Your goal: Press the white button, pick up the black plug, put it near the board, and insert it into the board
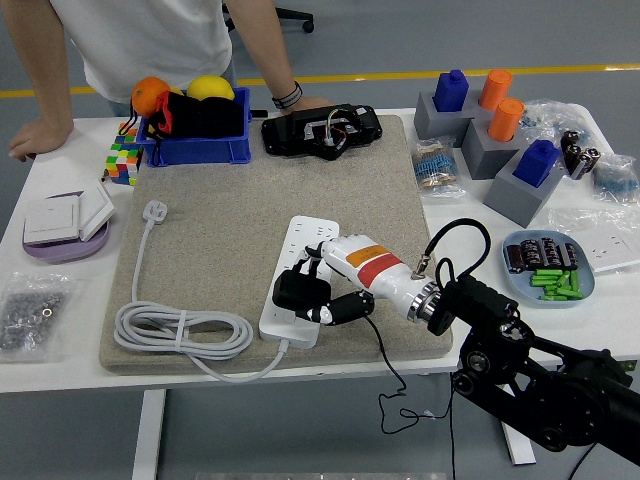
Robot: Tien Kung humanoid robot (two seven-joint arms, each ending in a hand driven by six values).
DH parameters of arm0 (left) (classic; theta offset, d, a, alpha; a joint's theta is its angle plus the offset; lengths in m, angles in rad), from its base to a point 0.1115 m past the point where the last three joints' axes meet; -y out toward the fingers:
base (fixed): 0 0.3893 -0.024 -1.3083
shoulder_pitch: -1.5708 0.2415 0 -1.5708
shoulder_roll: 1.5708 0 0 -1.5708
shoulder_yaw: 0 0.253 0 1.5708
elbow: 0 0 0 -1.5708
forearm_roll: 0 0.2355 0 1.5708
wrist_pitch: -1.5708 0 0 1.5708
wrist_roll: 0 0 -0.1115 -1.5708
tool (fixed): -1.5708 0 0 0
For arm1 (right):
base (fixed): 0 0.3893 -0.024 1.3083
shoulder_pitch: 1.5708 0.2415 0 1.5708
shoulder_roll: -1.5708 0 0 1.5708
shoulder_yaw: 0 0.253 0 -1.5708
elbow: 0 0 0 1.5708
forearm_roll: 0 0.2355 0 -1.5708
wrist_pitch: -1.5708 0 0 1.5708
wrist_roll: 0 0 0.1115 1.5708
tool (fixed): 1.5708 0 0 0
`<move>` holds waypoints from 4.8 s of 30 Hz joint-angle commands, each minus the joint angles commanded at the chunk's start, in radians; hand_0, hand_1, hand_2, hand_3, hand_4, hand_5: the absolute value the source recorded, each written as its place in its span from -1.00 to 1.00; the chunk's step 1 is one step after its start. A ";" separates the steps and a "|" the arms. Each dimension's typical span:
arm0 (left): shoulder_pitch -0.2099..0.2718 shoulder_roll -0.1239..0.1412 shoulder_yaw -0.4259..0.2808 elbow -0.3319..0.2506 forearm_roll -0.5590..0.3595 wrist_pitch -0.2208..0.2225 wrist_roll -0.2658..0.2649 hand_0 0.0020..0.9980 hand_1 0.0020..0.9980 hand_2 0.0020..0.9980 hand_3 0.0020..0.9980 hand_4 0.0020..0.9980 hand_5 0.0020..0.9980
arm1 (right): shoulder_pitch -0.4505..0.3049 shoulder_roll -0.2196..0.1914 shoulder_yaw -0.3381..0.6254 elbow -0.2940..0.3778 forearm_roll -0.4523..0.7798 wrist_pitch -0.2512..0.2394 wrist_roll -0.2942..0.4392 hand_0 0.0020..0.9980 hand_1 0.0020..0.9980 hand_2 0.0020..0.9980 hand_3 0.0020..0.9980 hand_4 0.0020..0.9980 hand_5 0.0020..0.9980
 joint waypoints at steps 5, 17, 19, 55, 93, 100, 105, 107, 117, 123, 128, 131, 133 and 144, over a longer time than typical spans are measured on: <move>0.000 -0.003 -0.002 0.000 0.001 0.000 -0.001 0.25 0.27 0.28 0.39 0.18 -0.26 | 0.016 0.010 -0.009 -0.029 -0.010 -0.002 -0.004 -1.00 -1.00 -0.85 -0.86 0.11 -0.58; -0.003 -0.004 -0.010 0.000 0.008 0.000 0.000 0.25 0.27 0.28 0.39 0.18 -0.25 | 0.047 0.007 -0.027 -0.067 -0.026 0.006 -0.012 -1.00 -1.00 -0.85 -0.86 0.11 -0.62; -0.002 -0.004 -0.013 0.000 0.011 -0.001 0.000 0.25 0.27 0.28 0.39 0.18 -0.25 | 0.047 0.006 -0.027 -0.068 -0.023 0.009 -0.012 -1.00 -1.00 -0.85 -0.86 0.11 -0.62; -0.003 -0.007 -0.012 0.000 0.008 0.000 -0.001 0.25 0.27 0.28 0.39 0.18 -0.26 | 0.043 -0.008 -0.030 -0.084 -0.031 0.018 -0.006 -1.00 -1.00 -0.85 -0.86 0.14 -0.67; -0.004 -0.005 -0.007 0.000 0.007 -0.001 0.000 0.25 0.27 0.28 0.39 0.18 -0.25 | 0.047 -0.011 -0.040 -0.091 -0.052 0.011 -0.008 -1.00 -1.00 -0.84 -0.83 0.18 -0.66; -0.002 -0.003 -0.004 0.000 0.004 0.000 0.000 0.25 0.26 0.28 0.39 0.18 -0.25 | 0.046 -0.010 -0.033 -0.094 -0.063 0.003 -0.003 -1.00 -0.93 -0.74 -0.71 0.35 -0.63; -0.001 -0.003 0.000 0.000 0.002 0.000 0.000 0.25 0.27 0.28 0.39 0.18 -0.26 | 0.045 -0.009 -0.031 -0.096 -0.067 -0.002 -0.002 -0.97 -0.79 -0.63 -0.57 0.70 -0.44; 0.000 -0.003 0.001 0.000 0.002 0.000 0.000 0.25 0.27 0.28 0.39 0.18 -0.26 | 0.044 -0.008 -0.031 -0.097 -0.068 -0.001 -0.001 -0.97 -0.79 -0.63 -0.57 0.70 -0.44; 0.001 -0.004 -0.002 0.000 0.003 0.000 0.000 0.25 0.27 0.28 0.39 0.18 -0.25 | 0.042 -0.008 -0.030 -0.096 -0.066 0.004 -0.001 -0.90 -0.70 -0.56 -0.48 0.81 -0.40; 0.000 -0.004 -0.004 0.000 0.007 -0.001 0.000 0.25 0.27 0.28 0.39 0.18 -0.25 | 0.043 -0.010 -0.024 -0.097 -0.066 0.003 0.000 -0.90 -0.70 -0.56 -0.48 0.81 -0.40; 0.000 -0.006 -0.004 0.000 0.006 -0.001 0.000 0.25 0.26 0.28 0.39 0.18 -0.26 | 0.042 -0.010 -0.019 -0.098 -0.058 0.001 0.002 -0.86 -0.67 -0.52 -0.43 0.84 -0.40; -0.001 -0.006 -0.004 0.000 0.006 -0.001 -0.001 0.25 0.26 0.28 0.39 0.18 -0.26 | 0.042 -0.009 -0.018 -0.099 -0.055 0.002 0.003 -0.69 -0.55 -0.36 -0.23 0.94 -0.38; -0.001 -0.007 -0.004 0.000 0.006 -0.001 -0.001 0.25 0.26 0.28 0.39 0.18 -0.26 | 0.042 -0.009 -0.017 -0.099 -0.055 0.004 0.003 -0.69 -0.55 -0.36 -0.23 0.94 -0.38; -0.002 -0.009 -0.008 0.000 0.010 -0.001 0.000 0.25 0.26 0.28 0.39 0.18 -0.26 | 0.042 -0.009 -0.024 -0.098 -0.047 -0.003 0.014 -0.56 -0.43 -0.26 -0.15 1.00 -0.30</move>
